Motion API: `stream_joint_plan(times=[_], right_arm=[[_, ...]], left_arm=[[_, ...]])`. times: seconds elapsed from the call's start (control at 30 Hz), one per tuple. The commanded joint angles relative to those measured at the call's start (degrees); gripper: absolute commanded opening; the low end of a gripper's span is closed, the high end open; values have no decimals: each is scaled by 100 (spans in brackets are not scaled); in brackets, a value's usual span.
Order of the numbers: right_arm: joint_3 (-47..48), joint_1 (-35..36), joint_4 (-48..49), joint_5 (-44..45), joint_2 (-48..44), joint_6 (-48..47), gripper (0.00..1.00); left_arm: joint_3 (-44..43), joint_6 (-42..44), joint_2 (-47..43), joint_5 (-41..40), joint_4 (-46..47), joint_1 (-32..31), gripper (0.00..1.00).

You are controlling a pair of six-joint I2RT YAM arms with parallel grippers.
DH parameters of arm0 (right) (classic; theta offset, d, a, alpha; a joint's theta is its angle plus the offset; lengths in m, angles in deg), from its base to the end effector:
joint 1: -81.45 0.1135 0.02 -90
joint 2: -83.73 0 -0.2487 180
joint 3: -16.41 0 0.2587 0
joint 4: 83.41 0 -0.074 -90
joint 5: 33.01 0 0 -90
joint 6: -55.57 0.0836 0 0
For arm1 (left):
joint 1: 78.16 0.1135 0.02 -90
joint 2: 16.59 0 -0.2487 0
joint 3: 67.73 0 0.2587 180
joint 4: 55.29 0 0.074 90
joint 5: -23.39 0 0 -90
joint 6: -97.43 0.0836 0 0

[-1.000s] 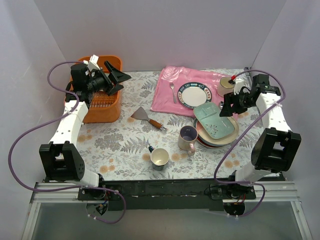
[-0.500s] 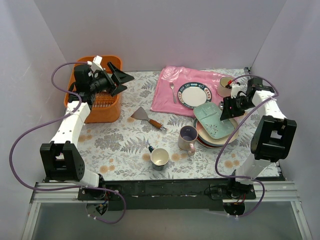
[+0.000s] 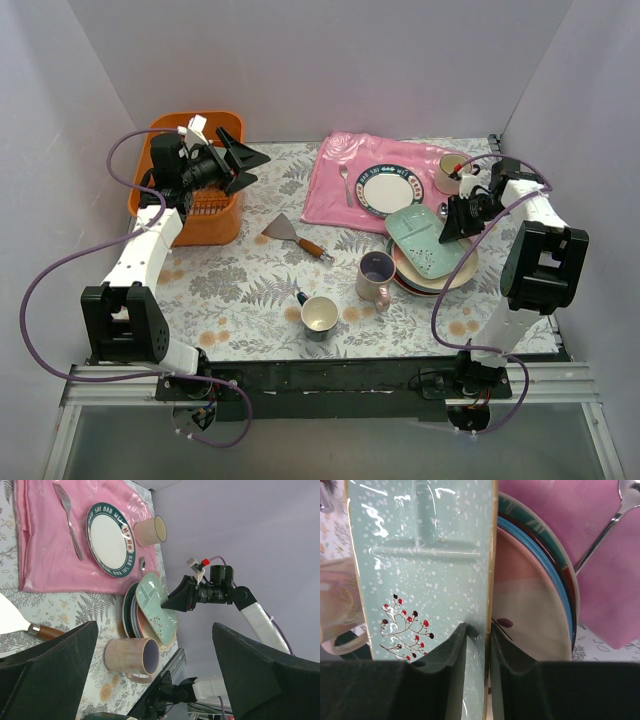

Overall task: Place the mixed dishes into the plastic bin
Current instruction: Pick up the plate at the center of the board.

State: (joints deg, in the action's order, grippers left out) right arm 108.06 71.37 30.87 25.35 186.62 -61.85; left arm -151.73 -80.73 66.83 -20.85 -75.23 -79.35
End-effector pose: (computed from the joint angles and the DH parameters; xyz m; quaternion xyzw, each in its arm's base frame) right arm 0.3641 -0.0202 0.1641 -0.1747 0.9403 0.2214 0.1905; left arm 0.3737 -0.0677 0.3193 -0.3542 0.7001 -0.6001 0.1557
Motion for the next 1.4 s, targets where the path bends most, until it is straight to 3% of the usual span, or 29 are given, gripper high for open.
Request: stream_joint_plan(times=[0.0,0.13,0.43,0.63,0.83,0.97,1.13,1.37], right_arm=[[174,-46,-59,-123,117,35,18],[306,-134,-121,-263,117,26,1],[903,-494,-666,-1404,73,-220,1],[1369,-600,-1157,-2135,38,-589,1],[1651,-591,-1106,-2618,-24,-238,1],[1712,-591,-668,-3014,-164,499,1],[1458,-573,396,-3559,-348,2291,1],[922,-240,1706,-3744,-647,3945,1]], left_arm=[[115,-43,-370,153,256,-4,98],[352,-333,-388,276,617,-4,98],[511,-1080,-265,425,1574,-214,98],[414,-1554,-1,329,2164,-662,98],[169,-1652,253,-5,2261,-1198,98],[80,-1669,359,-339,2287,-1647,98],[-8,-1617,500,-1041,2235,-2270,98],[-482,-1538,825,-1727,1594,-2816,98]])
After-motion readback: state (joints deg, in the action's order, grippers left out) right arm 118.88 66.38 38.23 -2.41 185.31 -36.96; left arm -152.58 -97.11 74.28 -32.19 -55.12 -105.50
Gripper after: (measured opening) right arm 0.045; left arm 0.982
